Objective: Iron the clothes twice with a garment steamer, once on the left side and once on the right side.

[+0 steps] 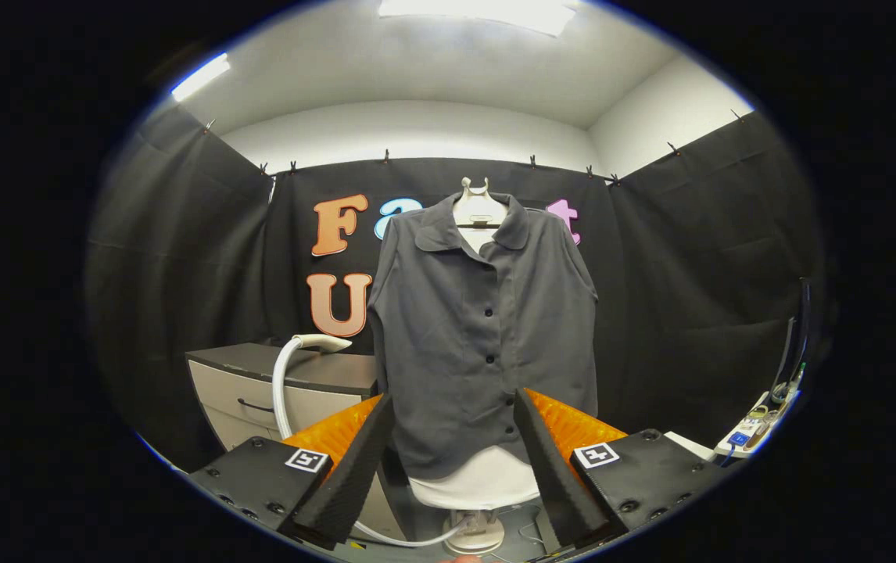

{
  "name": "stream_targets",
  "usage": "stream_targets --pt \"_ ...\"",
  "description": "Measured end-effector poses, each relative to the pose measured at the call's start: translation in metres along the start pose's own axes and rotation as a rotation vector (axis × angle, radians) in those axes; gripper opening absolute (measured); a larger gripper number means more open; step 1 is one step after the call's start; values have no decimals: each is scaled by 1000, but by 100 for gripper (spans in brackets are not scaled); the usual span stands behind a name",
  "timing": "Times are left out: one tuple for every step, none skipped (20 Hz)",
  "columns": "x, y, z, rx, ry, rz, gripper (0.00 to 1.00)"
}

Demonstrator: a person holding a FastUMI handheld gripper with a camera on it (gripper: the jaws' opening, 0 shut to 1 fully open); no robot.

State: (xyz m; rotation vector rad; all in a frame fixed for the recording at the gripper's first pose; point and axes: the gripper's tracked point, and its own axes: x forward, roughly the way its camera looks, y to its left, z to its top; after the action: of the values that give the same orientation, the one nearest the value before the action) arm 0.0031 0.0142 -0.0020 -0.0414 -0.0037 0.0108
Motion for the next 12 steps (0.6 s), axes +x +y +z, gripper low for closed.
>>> stream_targets --pt "1 1 0 0 0 2 98" --pt "1 2 1 2 0 1 98" --pt "2 3 0 4 0 2 98" --pt "2 4 0 7 2 4 98" --pt "2 7 0 14 2 13 98" --pt "2 11 2 25 -5 21 98" --pt "1 15 8 25 -20 31 98" --pt "-1 19 12 13 -37 37 98" --pt "0 23 14 -9 -42 43 98" --pt "1 28 15 -24 -42 55 98" --pt "3 37 17 -26 -38 71 98" --pt "5 46 20 -17 -33 90 98"
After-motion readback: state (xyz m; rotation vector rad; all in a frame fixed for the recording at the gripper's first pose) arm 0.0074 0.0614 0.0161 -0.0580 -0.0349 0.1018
